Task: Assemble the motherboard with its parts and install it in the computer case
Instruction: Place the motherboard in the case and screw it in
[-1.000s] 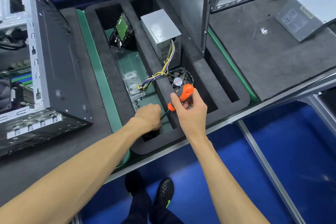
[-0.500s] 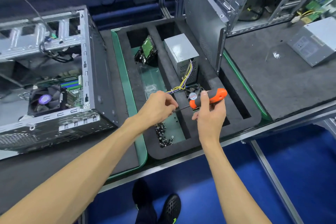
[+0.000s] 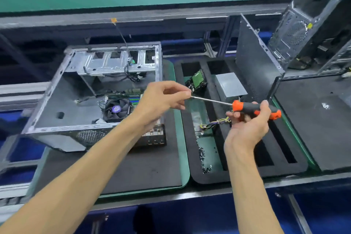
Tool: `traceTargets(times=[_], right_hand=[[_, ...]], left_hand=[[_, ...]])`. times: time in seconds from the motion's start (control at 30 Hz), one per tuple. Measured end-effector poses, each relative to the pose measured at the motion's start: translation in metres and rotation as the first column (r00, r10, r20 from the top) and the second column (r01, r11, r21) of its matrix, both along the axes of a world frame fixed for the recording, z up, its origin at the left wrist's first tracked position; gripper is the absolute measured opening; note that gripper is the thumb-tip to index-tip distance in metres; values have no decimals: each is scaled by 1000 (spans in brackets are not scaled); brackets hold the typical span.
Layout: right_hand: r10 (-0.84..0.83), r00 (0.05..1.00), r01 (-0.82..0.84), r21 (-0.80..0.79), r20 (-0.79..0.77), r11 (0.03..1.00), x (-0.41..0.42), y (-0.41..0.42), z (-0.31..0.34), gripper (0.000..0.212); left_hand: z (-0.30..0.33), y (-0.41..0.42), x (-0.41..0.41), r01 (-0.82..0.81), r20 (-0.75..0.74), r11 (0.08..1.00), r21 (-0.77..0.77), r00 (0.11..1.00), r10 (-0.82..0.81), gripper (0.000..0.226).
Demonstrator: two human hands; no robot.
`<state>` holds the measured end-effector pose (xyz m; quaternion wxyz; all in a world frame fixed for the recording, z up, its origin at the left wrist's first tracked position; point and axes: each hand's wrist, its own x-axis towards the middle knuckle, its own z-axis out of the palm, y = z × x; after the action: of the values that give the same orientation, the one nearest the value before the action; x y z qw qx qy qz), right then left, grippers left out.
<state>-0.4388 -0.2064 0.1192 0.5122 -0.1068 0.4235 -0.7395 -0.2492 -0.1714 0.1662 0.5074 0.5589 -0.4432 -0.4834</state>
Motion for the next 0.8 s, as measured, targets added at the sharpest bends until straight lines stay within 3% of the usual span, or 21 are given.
traceTargets(times=[0.13,0.43,0.8], right_hand=[[92,995,-90,-37,43,995,52,5,16,25],[187,982,-184,-82,21,979,167,15,25,26],[225,974,-223,-98,4,970,237,15,25,30]], left_hand=[[6,16,57,-114,-164,993,33,979,118,10],[-1,27,163,-126,-542,988,94,826,157,27],[-9,29,224,-171,-558,980,99,806,197,23]])
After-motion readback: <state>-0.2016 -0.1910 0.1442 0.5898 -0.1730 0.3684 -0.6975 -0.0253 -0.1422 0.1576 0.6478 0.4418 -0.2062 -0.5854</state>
